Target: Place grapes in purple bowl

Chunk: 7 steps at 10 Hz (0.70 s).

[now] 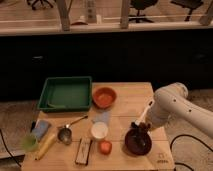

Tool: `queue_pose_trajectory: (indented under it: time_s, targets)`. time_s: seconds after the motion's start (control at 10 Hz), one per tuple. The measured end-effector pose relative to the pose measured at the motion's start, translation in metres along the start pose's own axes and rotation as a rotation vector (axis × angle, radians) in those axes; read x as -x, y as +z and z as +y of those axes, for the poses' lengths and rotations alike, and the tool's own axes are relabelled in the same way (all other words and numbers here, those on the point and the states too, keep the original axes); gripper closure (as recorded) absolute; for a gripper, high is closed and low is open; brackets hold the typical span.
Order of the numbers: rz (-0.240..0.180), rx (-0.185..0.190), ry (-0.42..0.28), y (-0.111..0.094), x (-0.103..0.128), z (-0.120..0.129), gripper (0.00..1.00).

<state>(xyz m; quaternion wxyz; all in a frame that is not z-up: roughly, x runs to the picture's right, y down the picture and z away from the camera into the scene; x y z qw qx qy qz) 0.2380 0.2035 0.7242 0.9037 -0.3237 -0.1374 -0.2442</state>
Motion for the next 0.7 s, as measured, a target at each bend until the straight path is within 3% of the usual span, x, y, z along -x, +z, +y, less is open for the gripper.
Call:
queue_pose_trajectory:
  time_s: [0.7]
  targets:
    - [-0.008, 0.006, -0.049, 0.0005, 0.0088, 0.0031, 0.99]
